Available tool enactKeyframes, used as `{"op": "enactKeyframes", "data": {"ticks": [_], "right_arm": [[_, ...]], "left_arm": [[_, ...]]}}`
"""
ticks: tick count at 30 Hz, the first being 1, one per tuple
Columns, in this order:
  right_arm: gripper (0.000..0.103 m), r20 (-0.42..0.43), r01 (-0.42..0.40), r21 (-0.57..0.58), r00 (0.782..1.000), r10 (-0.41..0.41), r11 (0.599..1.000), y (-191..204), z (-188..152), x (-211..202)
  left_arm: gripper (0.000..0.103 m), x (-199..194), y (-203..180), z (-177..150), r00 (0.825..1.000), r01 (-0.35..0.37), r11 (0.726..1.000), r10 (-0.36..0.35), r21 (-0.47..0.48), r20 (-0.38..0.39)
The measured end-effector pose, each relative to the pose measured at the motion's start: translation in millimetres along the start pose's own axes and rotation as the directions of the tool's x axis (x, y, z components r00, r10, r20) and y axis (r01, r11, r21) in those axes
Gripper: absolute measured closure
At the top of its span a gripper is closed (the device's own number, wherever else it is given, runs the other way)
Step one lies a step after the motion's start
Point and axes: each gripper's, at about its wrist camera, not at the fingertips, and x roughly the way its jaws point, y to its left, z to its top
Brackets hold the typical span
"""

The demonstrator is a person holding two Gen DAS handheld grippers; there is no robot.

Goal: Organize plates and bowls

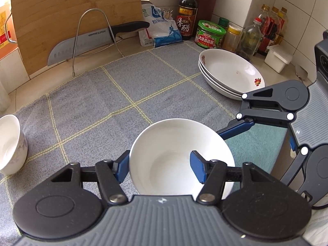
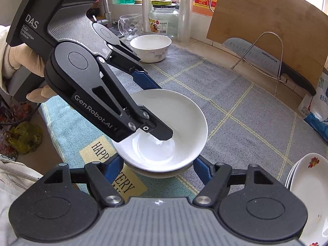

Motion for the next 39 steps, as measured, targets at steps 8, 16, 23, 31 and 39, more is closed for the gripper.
{"op": "enactKeyframes", "data": {"ticks": [8,16,23,31,39], "right_arm": [[0.020,0.008,0.007,-0.003,1.000,-0.007,1.000,1.5,-0.9,0.7],[0.000,0.094,0.018,-0.012,0.995,-0.017,1.000,1.2,3.8,-18.8],[0.000,0.113,0.061,0.012,0.992,-0.061,0.998,-8.6,6.3,-29.3],[0.000,0.132,0.093,0.027,0.987,-0.095,0.995,-18.8,26.6,-26.5],[0.000,0.145,0.106,-0.052,0.985,-0.097,0.993,-7.5,71.1,-6.0]], "left_arm": [[0.034,-0.8,0.4,-1.9,1.000,0.004,1.000,-0.004,0.009,0.016],[0.012,-20.0,3.3,-1.0,0.994,-0.041,0.999,0.042,-0.005,0.098],[0.007,-47.9,16.4,-8.2,0.968,-0.135,0.989,0.144,-0.055,0.203],[0.004,-59.4,43.0,-30.8,0.919,-0.277,0.948,0.310,-0.160,0.243],[0.004,-58.3,87.0,-64.1,0.893,-0.321,0.910,0.383,-0.261,0.236]]}}
